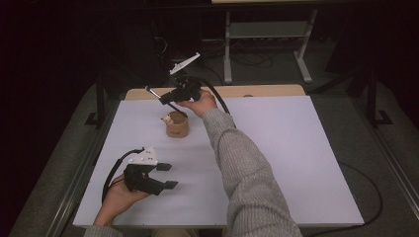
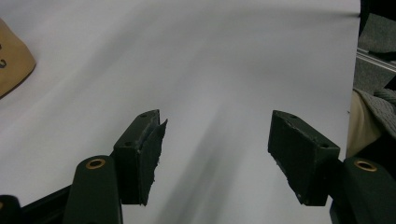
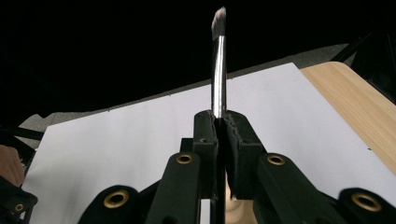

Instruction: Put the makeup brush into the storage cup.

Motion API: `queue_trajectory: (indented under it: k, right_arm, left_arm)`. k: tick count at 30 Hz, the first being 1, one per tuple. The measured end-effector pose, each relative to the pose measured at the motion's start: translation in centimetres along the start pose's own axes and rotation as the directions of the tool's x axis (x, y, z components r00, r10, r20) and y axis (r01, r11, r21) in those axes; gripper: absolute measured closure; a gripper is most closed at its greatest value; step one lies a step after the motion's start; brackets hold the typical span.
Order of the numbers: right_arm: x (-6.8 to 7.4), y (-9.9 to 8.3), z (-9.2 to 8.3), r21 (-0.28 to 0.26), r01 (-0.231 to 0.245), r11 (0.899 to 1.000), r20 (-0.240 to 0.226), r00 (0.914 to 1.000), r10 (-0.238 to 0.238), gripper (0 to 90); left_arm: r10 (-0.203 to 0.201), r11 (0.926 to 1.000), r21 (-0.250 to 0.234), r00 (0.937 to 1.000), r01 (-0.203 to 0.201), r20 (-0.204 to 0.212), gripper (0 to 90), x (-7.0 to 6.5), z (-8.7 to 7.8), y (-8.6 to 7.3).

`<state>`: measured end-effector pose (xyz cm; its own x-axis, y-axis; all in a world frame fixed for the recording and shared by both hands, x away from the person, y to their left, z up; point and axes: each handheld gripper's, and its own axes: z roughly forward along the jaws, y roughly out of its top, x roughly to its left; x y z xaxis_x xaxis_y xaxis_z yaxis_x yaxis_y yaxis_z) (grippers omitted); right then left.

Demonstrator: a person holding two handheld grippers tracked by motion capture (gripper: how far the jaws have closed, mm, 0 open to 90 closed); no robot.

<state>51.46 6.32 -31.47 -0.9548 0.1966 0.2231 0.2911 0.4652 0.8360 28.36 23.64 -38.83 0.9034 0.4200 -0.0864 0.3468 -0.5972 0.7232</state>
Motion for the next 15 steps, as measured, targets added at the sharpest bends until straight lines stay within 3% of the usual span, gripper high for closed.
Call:
queue_trajectory:
  k: [15]
  right_arm:
    - [-0.6, -0.7, 2.0, -0.015, -0.014, 1.000, 0.003, 0.9999, 0.014, 82.4]
  left_arm:
    - [-0.001, 1.0000, -0.001, 1.0000, 0.001, -0.002, 34.4, 0.0, -0.1, -0.2]
